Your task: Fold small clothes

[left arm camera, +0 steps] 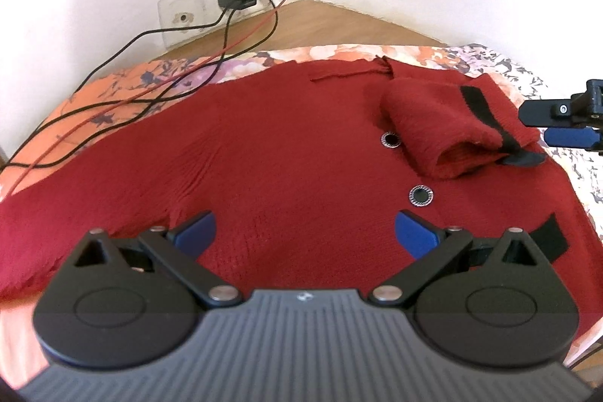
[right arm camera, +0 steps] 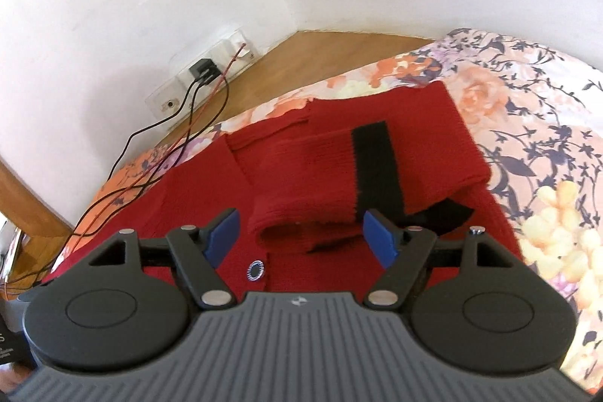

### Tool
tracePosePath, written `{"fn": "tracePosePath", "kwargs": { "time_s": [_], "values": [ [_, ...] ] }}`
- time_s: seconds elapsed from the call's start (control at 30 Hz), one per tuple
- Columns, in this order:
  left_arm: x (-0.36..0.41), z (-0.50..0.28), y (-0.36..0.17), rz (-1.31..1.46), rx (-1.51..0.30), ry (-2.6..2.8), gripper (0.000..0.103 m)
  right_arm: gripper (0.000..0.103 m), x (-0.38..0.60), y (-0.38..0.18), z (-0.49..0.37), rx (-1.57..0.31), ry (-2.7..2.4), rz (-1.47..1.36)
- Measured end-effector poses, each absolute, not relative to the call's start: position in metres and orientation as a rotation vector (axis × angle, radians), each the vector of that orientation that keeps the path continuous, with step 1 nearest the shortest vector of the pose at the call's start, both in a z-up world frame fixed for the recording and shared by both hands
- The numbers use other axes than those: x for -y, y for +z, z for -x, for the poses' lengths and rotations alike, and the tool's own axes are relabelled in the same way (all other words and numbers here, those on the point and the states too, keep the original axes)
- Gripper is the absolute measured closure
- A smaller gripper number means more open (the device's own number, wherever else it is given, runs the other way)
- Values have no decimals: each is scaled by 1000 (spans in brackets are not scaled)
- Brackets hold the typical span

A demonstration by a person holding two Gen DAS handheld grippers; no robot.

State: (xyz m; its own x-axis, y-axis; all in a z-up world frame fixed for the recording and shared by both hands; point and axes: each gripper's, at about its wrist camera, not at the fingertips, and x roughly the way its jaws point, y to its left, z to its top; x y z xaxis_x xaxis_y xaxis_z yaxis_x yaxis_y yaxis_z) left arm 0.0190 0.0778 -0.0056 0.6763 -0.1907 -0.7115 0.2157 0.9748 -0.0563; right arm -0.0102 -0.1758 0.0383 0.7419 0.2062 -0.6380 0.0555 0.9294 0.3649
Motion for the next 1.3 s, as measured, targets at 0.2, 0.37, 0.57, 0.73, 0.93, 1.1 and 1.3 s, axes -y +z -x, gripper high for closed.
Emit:
{"fn": "tracePosePath", "kwargs": {
  "time_s": [0.2, 0.37, 0.57, 0.73, 0.93, 1.1, 1.3],
  "values": [
    [-66, -22, 0, -30, -788, -225, 0, 24, 193, 40, 9, -733, 76, -387],
    [-54, -23, 3, -39, -786, -219, 0, 24, 207, 41, 6, -738, 79, -397],
    [-41, -27, 7, -43, -785, -208, 0, 24, 222, 40, 2, -745, 82, -403],
    [-27, -32, 10, -52, -775, -212, 0, 24, 236, 38, -2, -749, 72, -410],
    [-3, -41, 10, -92, -757, -231, 0, 24, 259, 30, -7, -757, 38, -412],
    [26, -48, 7, -162, -737, -260, 0, 24, 278, 22, -10, -767, 17, -431],
    [60, -57, -2, -245, -715, -290, 0, 24, 296, 14, -13, -777, 15, -447]
  ]
}}
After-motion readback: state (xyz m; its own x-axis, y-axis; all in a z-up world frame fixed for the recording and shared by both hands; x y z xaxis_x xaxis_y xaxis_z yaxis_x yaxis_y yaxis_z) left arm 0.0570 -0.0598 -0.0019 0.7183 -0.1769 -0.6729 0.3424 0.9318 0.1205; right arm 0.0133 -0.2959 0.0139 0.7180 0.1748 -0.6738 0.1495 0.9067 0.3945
